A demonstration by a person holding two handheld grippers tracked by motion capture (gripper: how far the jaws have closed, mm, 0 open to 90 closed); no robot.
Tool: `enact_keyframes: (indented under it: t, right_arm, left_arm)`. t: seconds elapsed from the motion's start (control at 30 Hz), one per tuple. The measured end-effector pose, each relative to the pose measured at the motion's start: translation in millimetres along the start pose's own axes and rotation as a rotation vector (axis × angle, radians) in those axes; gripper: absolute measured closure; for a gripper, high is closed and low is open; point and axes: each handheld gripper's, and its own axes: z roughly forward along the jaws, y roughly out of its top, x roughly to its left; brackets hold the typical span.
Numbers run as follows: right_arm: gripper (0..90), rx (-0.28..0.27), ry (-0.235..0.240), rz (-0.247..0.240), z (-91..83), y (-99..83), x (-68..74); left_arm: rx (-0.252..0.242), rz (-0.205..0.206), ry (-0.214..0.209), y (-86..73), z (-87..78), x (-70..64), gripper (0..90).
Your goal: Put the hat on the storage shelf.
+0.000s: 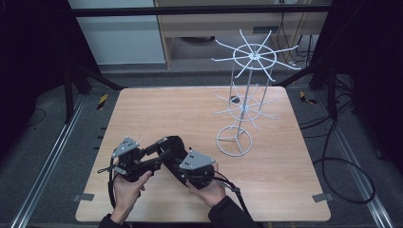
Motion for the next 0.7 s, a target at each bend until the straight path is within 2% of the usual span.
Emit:
enact_keyframes:
  t: [0.23,0.3,0.33,0.37,0.47,0.57,0.6,0.7]
  right_arm:
    - [82.8,-0.001,0.021,-0.004,0.5,-1.8,2.3]
    - [82.7,-0.004,0.038,0.0,0.5,-1.8,2.6]
    - [82.5,-0.003,0.052,-0.008,0.8,-1.6,3.9]
    - [82.5,-0.003,0.052,-0.008,0.8,-1.6,3.9]
    - [79.3,-0.004,0.062,-0.011,0.4,-1.0,6.2]
    - [76.2,-0.01,0.07,0.001,-1.0,-0.5,5.6]
    - [72.5,-0.015,0.082,0.017,-3.7,0.2,4.4]
    - [69.7,-0.022,0.098,0.029,-8.7,1.2,3.2]
  left_arm:
    - [0.028,-0.003,-0.007,-1.4,9.2,-1.3,39.5]
    - [0.039,-0.004,-0.018,-1.9,11.9,-1.9,43.6]
    - [0.043,-0.007,-0.02,-2.3,13.5,-2.8,50.2]
    - [0.043,-0.001,-0.02,-2.4,14.8,-3.6,50.2]
    - [0.03,-0.004,-0.019,-0.7,14.8,-5.3,62.9]
    - [0.023,-0.004,-0.016,0.1,13.1,-5.3,65.9]
    - [0.021,-0.005,-0.017,0.5,11.9,-4.5,68.9]
    - [0.004,-0.02,-0.02,1.7,7.4,-1.6,70.6]
